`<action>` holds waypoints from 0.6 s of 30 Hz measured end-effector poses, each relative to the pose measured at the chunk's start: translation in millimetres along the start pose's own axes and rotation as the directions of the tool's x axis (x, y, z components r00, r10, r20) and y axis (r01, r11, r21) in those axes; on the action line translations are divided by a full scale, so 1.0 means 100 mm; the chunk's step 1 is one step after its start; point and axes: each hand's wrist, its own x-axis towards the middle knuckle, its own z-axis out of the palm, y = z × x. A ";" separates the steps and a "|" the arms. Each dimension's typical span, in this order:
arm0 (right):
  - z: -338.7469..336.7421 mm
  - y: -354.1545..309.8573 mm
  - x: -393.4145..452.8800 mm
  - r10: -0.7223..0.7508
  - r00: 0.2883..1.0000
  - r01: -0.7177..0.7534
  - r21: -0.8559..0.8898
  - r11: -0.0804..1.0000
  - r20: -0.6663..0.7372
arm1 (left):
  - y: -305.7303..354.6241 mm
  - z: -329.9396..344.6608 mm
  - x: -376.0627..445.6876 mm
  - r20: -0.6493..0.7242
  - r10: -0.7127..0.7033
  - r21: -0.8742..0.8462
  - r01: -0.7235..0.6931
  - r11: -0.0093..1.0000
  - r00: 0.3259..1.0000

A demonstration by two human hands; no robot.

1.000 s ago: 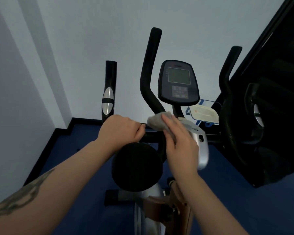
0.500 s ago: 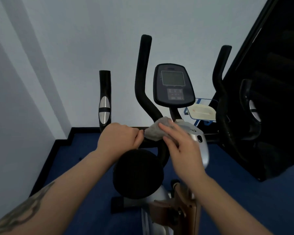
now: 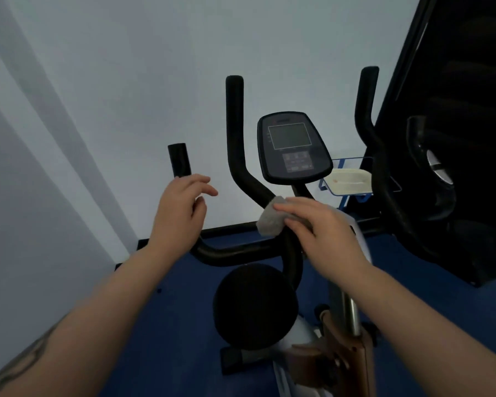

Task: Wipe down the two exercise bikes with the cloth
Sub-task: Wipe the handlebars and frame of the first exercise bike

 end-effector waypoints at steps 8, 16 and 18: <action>0.21 -0.09 -0.16 -0.075 0.993 0.078 0.027 0.997 -0.092 | -0.11 0.05 0.00 0.044 0.006 -0.044 -0.004 0.999 0.999; 0.13 -0.46 0.09 0.002 0.999 -0.014 -0.340 0.940 -0.034 | -0.09 0.07 -0.05 -0.013 -0.027 -0.216 0.024 0.976 1.000; 0.26 -0.52 0.10 0.081 0.995 -0.056 -0.360 0.931 0.053 | -0.12 0.06 -0.05 0.008 -0.011 -0.233 0.012 0.972 1.000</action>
